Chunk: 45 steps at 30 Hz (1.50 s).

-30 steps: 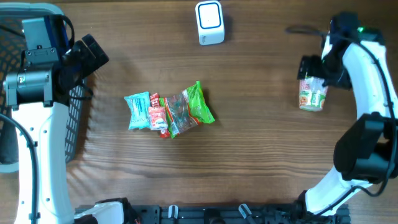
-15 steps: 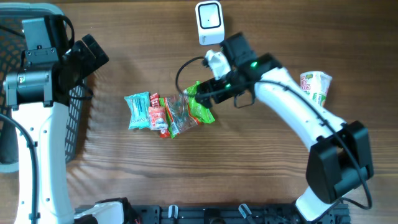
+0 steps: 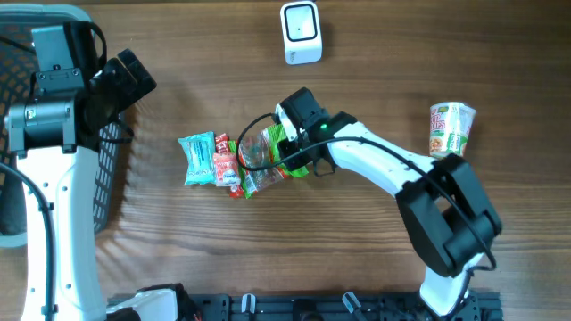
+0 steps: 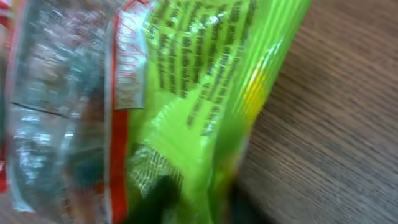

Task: Scan the item barcode
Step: 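Grasp the green snack bag from the row with the right gripper, then raise the green snack bag to the white scanner with right gripper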

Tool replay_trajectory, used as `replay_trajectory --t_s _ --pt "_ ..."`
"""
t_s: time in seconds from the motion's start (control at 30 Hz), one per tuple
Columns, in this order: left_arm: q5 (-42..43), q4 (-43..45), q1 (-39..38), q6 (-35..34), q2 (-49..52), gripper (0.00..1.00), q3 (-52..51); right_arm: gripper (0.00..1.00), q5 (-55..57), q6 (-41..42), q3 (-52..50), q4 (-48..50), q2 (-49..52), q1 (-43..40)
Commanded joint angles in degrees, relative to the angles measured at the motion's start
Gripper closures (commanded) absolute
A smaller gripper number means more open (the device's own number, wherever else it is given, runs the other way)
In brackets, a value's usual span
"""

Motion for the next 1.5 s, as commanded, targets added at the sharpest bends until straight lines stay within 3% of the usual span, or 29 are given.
replay_trajectory --t_s 0.0,0.13,0.23,0.27,0.3,0.4,0.53,0.67,0.8,0.87,0.93,0.97,1.0,1.03,1.07,1.1,1.13,1.2,1.37,1.47 --pt "0.09 0.09 0.37 0.48 -0.44 0.0 0.52 0.96 4.52 0.76 0.98 -5.07 -2.91 -2.67" --pt "0.09 0.09 0.37 0.48 -0.44 0.0 0.52 0.96 5.68 -4.13 1.6 -14.19 -15.28 -12.28" --pt "0.09 0.09 0.37 0.46 -0.44 0.0 0.52 0.52 2.36 -4.35 0.85 -16.68 -15.96 -15.78" --pt "0.09 0.09 0.37 0.46 -0.44 0.0 0.52 0.27 1.09 -4.37 0.09 -16.35 -15.58 -15.85" --pt "0.09 0.09 0.37 0.48 -0.44 0.0 0.52 0.12 0.98 -5.51 -0.63 -16.26 -14.49 -15.85" --pt "0.09 0.09 0.37 0.48 -0.44 0.0 0.52 0.01 3.67 -6.38 -1.01 -14.93 -12.22 -15.85" --pt "0.09 0.09 0.37 0.48 -0.44 0.0 0.52 0.0 8.9 -6.25 -1.01 -14.03 -9.4 -16.02" --pt "0.09 0.09 0.37 0.48 -0.44 0.0 0.52 0.0 10.19 -4.33 -1.01 -10.78 -5.22 -16.06" --pt "0.07 0.09 0.37 0.48 -0.44 0.0 0.52 0.0 -0.04 -3.3 -1.14 -10.32 0.76 -16.04" --pt "0.09 0.09 0.37 0.48 -0.44 0.0 0.52 0.0 0.13 -2.19 -2.69 -9.86 4.04 -16.06" --pt "0.07 0.09 0.37 0.48 -0.44 0.0 0.52 0.14 0.35 -0.76 -3.93 -8.33 6.51 -16.06" --pt "0.09 0.09 0.37 0.48 -0.44 0.0 0.52 0.27 -1.07 -1.05 -3.93 -8.33 6.67 -16.06" --pt "0.07 0.09 0.37 0.48 -0.44 0.0 0.52 0.56 -4.42 -2.97 -3.76 -8.33 5.97 -16.06" --pt "0.07 0.09 0.37 0.48 -0.44 0.0 0.52 0.67 -6.36 -3.85 -3.72 -8.35 5.2 -16.13" --pt "0.07 0.09 0.37 0.48 -0.44 0.0 0.52 0.68 -8.07 -3.89 -3.72 -8.37 4.33 -16.41" --pt "0.09 0.09 0.37 0.48 -0.44 0.0 0.52 0.9 -9.49 -3.91 -3.72 -8.44 3.06 -17.0" --pt "0.09 0.09 0.37 0.48 -0.44 0.0 0.52 0.96 -9.84 -4.04 -3.69 -8.44 1.86 -17.7" --pt "0.09 0.09 0.37 0.48 -0.44 0.0 0.52 0.96 -14.08 -9.49 -3.72 -8.79 -2.8 -19.5" --pt "0.09 0.09 0.37 0.48 -0.44 0.0 0.52 0.96 -21.66 -10.21 -3.72 -12.94 -19.91 -22.23" --pt "0.07 0.09 0.37 0.48 -0.44 0.0 0.52 0.96 -36.3 -14.58 -3.72 -11.89 -25.4 -22.38"
